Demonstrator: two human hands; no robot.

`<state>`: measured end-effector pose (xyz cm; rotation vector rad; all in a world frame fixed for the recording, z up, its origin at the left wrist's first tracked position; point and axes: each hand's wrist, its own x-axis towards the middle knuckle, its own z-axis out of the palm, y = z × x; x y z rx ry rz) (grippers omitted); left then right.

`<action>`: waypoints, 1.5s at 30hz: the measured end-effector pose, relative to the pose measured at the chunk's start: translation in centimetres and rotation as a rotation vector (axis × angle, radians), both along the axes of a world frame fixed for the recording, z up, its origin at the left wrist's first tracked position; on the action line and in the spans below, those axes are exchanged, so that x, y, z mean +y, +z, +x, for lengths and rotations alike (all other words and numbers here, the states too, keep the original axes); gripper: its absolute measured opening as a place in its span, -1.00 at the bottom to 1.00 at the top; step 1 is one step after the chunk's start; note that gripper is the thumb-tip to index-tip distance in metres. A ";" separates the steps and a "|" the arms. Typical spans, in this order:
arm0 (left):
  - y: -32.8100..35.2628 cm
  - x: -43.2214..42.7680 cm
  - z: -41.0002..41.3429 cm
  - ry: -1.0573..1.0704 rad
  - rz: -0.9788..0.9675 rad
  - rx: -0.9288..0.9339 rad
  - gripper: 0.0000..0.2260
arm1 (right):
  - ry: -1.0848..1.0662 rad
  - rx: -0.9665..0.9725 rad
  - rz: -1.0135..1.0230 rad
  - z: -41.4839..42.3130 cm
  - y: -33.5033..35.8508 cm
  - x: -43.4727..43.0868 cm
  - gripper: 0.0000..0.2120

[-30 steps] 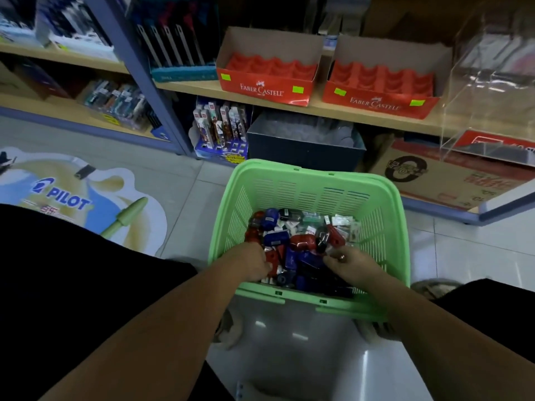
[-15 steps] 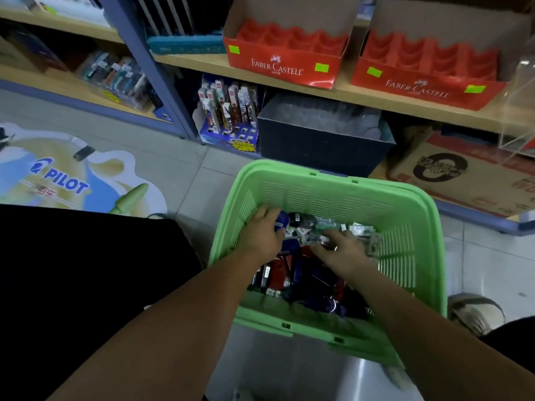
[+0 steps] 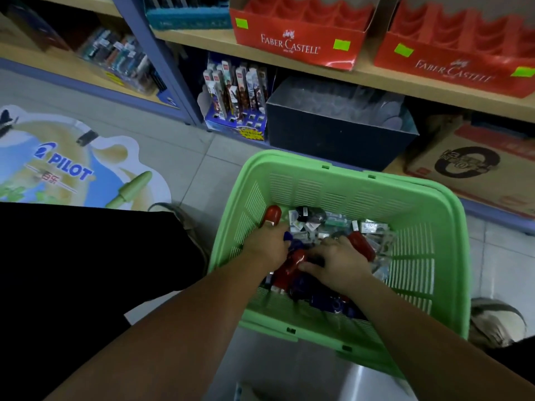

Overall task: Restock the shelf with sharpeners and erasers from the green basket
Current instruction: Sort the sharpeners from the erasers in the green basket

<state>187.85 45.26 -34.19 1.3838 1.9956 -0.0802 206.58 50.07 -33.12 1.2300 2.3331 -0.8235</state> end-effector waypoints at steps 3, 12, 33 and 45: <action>0.9 -1.7 0.7 0.083 -0.101 -0.031 -0.42 | -0.092 0.015 0.010 -0.9 0.0 -0.4 -0.62; 2.7 -2.2 0.3 0.215 -0.093 -0.015 -0.64 | -0.637 0.424 -0.670 -3.2 2.3 0.6 -0.73; -2.0 5.1 2.1 0.181 0.229 -0.174 -0.68 | -0.489 0.138 0.121 5.7 -1.5 5.2 -0.57; 2.5 -1.2 0.2 0.068 0.036 0.125 -0.78 | -0.689 0.143 0.012 4.8 0.1 4.6 -0.91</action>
